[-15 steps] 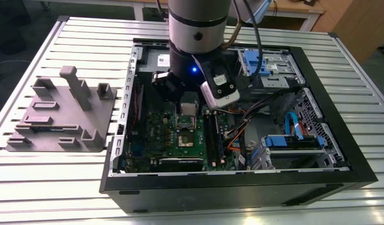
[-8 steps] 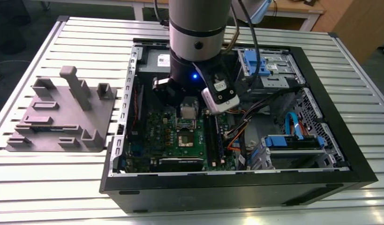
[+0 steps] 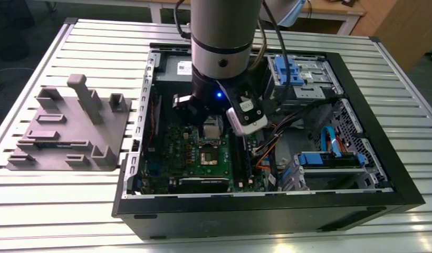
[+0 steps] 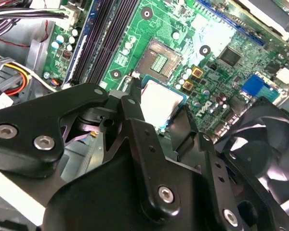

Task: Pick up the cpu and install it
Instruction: 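Place the cpu into insertion slot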

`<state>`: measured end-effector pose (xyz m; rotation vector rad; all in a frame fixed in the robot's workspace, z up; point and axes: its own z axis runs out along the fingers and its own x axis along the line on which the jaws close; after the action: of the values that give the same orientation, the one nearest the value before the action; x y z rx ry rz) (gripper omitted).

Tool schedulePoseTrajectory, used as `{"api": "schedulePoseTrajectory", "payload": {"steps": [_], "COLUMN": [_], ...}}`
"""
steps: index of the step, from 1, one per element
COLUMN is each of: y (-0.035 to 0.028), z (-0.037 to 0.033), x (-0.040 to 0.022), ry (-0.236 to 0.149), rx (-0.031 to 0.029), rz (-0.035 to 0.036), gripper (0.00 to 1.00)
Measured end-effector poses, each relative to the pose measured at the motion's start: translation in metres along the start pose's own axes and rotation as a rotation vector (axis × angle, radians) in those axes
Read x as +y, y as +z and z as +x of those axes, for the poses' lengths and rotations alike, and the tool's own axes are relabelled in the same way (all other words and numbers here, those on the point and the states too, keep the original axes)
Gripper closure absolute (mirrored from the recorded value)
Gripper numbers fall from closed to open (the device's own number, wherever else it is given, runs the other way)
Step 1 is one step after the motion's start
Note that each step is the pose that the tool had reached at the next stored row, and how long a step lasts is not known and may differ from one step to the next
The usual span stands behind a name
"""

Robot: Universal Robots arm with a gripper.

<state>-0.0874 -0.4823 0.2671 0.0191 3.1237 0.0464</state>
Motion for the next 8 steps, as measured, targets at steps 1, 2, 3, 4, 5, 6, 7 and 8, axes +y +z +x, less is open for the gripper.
{"api": "schedulePoseTrajectory", "payload": {"steps": [1,2,3,4,5,6,7,8], "y": [0.0018,0.0036,0.0054,0.0069,0.007,0.0071,0.0071,0.0074], "z": [-0.0004,-0.0008,-0.001,-0.001,-0.001,-0.001,-0.0011,-0.0011], "x": [-0.0004,-0.0006,-0.0007,-0.0007,-0.0007,-0.0007,-0.0007,-0.0007], "ry": [0.0,0.0,0.0,0.0,0.0,0.0,0.0,0.0], "rx": [0.0,0.0,0.0,-0.0001,0.0,0.0,0.0,0.0], "rz": [0.0,0.0,-0.0001,-0.0007,-0.0006,-0.0006,-0.0005,-0.0006], "gripper": [0.53,0.53,0.53,0.53,0.53,0.53,0.53,0.53]}}
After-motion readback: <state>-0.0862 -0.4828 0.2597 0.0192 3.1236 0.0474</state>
